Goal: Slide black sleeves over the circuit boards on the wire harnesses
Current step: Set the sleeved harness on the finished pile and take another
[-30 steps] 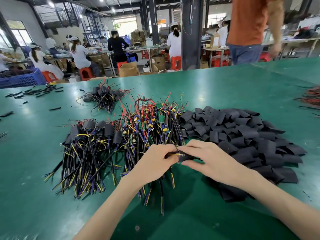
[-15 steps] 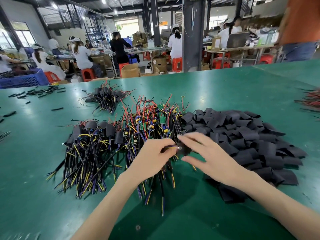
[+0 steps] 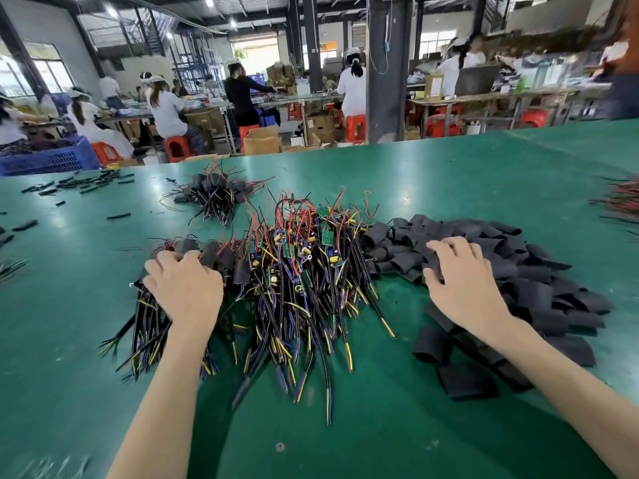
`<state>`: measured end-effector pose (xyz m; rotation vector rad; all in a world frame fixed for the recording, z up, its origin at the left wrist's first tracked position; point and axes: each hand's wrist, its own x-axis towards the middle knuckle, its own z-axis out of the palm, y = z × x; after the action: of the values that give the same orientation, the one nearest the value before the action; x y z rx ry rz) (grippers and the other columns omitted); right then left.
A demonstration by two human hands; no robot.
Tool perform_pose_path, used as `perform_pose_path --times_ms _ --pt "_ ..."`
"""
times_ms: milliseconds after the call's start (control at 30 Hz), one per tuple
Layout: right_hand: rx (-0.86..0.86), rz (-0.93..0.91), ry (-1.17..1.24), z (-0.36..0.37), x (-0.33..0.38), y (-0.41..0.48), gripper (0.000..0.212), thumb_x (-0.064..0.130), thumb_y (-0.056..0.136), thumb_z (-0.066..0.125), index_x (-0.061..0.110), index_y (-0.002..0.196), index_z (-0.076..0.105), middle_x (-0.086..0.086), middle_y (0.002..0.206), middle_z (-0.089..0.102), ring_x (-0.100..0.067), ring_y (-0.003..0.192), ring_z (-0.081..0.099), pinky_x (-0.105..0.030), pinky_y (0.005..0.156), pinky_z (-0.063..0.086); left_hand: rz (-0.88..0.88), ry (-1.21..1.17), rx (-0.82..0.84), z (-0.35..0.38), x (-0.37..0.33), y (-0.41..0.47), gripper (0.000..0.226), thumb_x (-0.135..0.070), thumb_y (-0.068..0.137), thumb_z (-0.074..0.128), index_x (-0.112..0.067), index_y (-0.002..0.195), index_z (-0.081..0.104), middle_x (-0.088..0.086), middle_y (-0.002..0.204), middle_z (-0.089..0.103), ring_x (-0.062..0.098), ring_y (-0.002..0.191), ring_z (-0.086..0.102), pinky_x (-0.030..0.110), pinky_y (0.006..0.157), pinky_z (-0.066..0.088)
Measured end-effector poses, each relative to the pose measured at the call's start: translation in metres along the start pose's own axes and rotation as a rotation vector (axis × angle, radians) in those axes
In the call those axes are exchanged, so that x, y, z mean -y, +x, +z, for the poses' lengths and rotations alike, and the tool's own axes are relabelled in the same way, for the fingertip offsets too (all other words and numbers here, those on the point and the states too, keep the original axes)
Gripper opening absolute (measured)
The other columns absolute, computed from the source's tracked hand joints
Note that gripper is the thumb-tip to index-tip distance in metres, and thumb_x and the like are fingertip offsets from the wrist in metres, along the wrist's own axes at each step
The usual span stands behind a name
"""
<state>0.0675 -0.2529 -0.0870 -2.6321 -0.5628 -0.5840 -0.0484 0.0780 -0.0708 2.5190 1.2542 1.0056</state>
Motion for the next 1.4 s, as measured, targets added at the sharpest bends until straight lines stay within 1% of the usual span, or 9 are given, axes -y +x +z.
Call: perform_pose_path --times_ms 200,433,600,767,900,1033,1233,1333,1400 --pt "0.090 0.028 -0.097 0.006 -0.012 0.004 0.041 0.016 0.091 0.049 0.017 0.132 0.045 -0.007 0.128 0.045 -0.030 0.116 0.038 -0.041 0.095 0.034 0.170 -0.036 -0.009 -0.007 -0.031 -0.004 0.048 -0.019 0.074 0.062 -0.014 0.122 0.058 0.018 0.121 0.049 0.035 0.115 0.036 0.046 0.094 0.026" --pt "0.232 0.022 -0.023 0.009 -0.019 0.008 0.043 0.023 0.093 0.049 0.021 0.135 0.044 -0.003 0.133 0.046 -0.029 0.119 0.039 -0.041 0.098 0.034 0.251 -0.026 0.307 0.017 -0.084 0.006 0.040 -0.046 0.093 0.048 -0.014 0.107 0.066 0.013 0.113 0.062 0.033 0.113 0.050 0.045 0.098 0.030" --pt "0.310 -0.007 -0.053 0.012 -0.022 0.012 0.049 0.036 0.091 0.053 0.025 0.138 0.041 -0.003 0.131 0.047 -0.026 0.121 0.037 -0.043 0.099 0.033 0.199 -0.211 0.227 0.017 -0.091 0.006 0.028 -0.040 0.086 0.061 -0.019 0.104 0.062 0.004 0.103 0.067 0.030 0.110 0.052 0.040 0.095 0.027" --pt "0.294 -0.044 -0.034 0.013 -0.021 0.012 0.062 0.046 0.085 0.062 0.023 0.138 0.040 -0.005 0.117 0.041 -0.025 0.115 0.036 -0.040 0.099 0.030 0.229 -0.587 0.160 -0.017 -0.103 0.003 0.027 -0.023 0.090 0.060 -0.009 0.113 0.054 0.009 0.101 0.068 0.025 0.092 0.062 0.040 0.089 0.048" --pt "0.103 -0.139 0.254 0.005 -0.012 0.009 0.051 0.040 0.085 0.064 0.027 0.132 0.048 -0.003 0.105 0.034 -0.020 0.099 0.040 -0.030 0.096 0.034 0.462 -0.716 -0.112 -0.074 -0.118 0.010 0.024 -0.014 0.092 0.055 -0.008 0.115 0.055 -0.001 0.097 0.063 0.012 0.084 0.056 0.019 0.080 0.040" --pt "-0.004 -0.213 0.440 -0.004 0.004 0.004 0.022 0.029 0.085 0.066 0.022 0.106 0.062 -0.004 0.101 0.032 -0.013 0.081 0.043 -0.013 0.080 0.033 0.729 -0.534 -0.242 -0.113 -0.120 0.022 0.038 -0.005 0.092 0.048 -0.015 0.129 0.048 0.004 0.105 0.056 0.015 0.093 0.050 0.020 0.081 0.032" --pt "0.166 -0.295 0.410 -0.007 0.013 -0.002 0.019 0.037 0.095 0.046 0.022 0.095 0.058 0.007 0.099 0.059 -0.015 0.089 0.055 -0.036 0.086 0.043 0.968 -0.118 0.154 -0.065 -0.095 -0.013 0.068 0.015 0.073 0.046 -0.019 0.133 0.049 0.002 0.102 0.041 0.007 0.095 0.020 0.023 0.082 0.028" --pt "0.243 -0.272 0.434 -0.003 0.010 -0.001 0.024 0.032 0.101 0.034 0.023 0.099 0.056 0.000 0.098 0.059 -0.016 0.092 0.050 -0.030 0.085 0.037 0.918 -0.087 0.315 -0.031 -0.072 -0.036 0.062 0.010 0.074 0.048 -0.018 0.129 0.052 0.003 0.107 0.043 0.016 0.100 0.029 0.029 0.087 0.037" --pt "0.354 -0.065 0.613 -0.002 0.007 0.001 0.032 0.045 0.099 0.026 0.030 0.093 0.053 0.002 0.085 0.051 -0.011 0.075 0.045 -0.025 0.071 0.033 0.921 -0.105 0.338 -0.016 -0.062 -0.045 0.043 0.007 0.080 0.053 -0.012 0.118 0.058 0.006 0.104 0.046 0.022 0.099 0.033 0.038 0.086 0.042"
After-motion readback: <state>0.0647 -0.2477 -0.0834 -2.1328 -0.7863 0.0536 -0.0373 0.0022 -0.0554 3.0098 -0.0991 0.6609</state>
